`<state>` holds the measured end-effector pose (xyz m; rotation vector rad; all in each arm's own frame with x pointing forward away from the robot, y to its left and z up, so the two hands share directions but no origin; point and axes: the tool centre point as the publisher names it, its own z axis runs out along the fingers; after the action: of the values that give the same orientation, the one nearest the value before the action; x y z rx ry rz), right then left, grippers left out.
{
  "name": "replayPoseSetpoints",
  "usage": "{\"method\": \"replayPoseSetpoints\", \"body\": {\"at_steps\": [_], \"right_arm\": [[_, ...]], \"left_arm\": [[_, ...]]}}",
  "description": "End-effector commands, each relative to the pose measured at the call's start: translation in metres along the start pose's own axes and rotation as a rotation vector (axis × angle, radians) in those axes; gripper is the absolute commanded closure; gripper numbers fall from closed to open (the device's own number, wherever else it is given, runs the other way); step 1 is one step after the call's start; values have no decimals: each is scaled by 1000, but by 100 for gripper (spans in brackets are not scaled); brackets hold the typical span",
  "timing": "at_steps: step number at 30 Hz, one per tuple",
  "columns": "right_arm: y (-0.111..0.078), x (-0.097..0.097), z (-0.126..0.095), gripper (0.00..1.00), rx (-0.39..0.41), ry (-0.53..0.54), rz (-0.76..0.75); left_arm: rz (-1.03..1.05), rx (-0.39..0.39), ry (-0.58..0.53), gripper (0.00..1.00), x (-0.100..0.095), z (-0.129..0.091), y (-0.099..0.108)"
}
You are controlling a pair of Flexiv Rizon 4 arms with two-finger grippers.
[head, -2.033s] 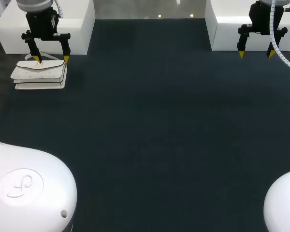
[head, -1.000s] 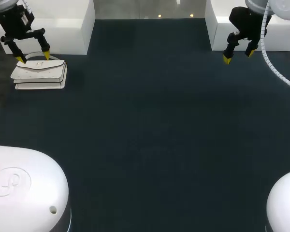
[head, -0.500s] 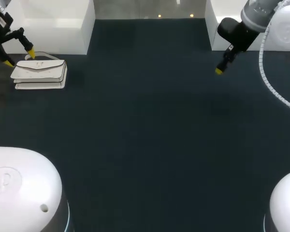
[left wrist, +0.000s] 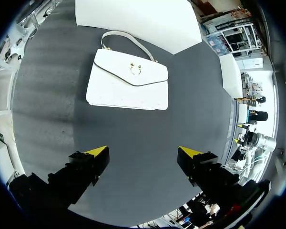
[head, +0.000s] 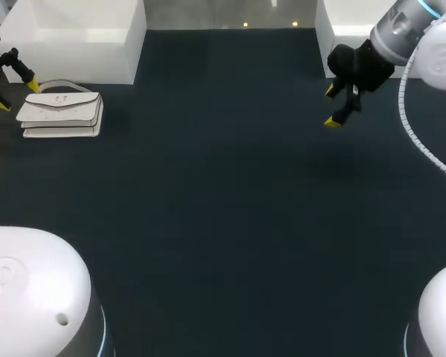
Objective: Pick up the bag, open it, inspect its contents, close it, and place it on the opposite side
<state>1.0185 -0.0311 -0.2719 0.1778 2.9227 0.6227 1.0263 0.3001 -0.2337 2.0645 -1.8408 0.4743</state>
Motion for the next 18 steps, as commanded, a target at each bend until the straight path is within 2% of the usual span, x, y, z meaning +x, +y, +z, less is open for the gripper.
{"method": "replayPoseSetpoints", "body": {"at_steps": [1,5,10,18], "right_arm": [[9,-10,13,0,9,51,-36],[15,-14,24,0,-7,72,-42],[20,-18,35,0,-76,83,-15],[30,-22,52,0,-129,81,-10]], "left_arm": [[-12,8,49,0,-13,3,-2],[-30,18,75,0,-21,4,-3],[-49,28,115,0,-30,5,-5],[-50,31,149,0,-33,6,-7]]}}
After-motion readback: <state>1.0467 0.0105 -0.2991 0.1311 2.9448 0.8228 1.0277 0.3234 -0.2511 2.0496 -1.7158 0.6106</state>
